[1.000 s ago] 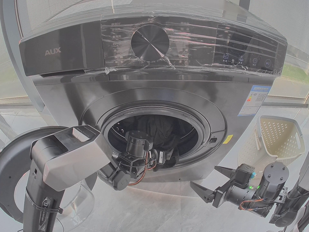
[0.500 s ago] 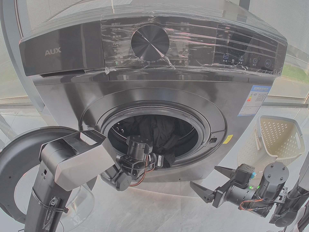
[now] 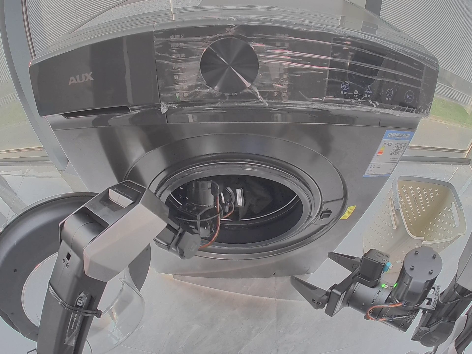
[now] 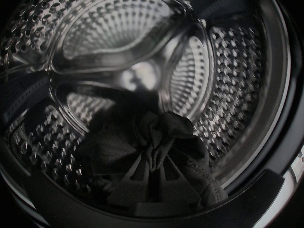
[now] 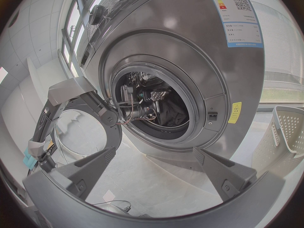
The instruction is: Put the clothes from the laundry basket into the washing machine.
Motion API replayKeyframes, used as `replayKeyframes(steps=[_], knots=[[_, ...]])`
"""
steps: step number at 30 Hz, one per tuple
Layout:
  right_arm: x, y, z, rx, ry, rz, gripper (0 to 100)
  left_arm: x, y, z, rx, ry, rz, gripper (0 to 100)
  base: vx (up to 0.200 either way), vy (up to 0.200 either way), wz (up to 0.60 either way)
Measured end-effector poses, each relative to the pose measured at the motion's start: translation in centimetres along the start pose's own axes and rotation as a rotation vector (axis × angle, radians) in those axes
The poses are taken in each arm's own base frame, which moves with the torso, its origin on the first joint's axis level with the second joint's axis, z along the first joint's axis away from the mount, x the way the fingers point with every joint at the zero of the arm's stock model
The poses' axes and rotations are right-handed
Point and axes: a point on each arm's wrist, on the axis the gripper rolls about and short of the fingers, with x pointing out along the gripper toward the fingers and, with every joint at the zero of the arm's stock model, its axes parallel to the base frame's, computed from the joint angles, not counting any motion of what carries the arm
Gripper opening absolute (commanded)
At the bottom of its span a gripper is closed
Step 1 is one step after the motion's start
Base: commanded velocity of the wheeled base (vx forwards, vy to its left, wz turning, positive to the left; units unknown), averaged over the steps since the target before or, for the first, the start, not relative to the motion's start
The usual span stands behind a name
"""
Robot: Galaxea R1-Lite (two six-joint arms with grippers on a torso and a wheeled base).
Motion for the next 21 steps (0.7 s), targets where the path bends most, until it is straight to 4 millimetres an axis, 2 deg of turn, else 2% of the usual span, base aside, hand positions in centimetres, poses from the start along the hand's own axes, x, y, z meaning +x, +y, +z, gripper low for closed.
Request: replayKeyframes(steps=[6,11,12,21], knots=[[0.0,0.0,0.0,0.001,-0.001,-0.001,100,2.2,1.4,2.7,-0.024,-0.12,0.049,0,0.0,0.0,0.0],[0.0,-0.1,0.0,0.002,0.001,-0.003,100,2.9,2.3,2.5,-0.027,-0.138,0.075,0,0.0,0.0,0.0],[0.0,-0.1,0.0,0.002,0.002,-0.003,100,3.0,2.3,2.4,-0.026,-0.135,0.077,100,0.0,0.0,0.0],[0.0,-0.1,-0.1,0.001,0.004,-0.001,100,2.7,1.6,1.1,-0.04,-0.1,0.062,100,0.0,0.0,0.0]])
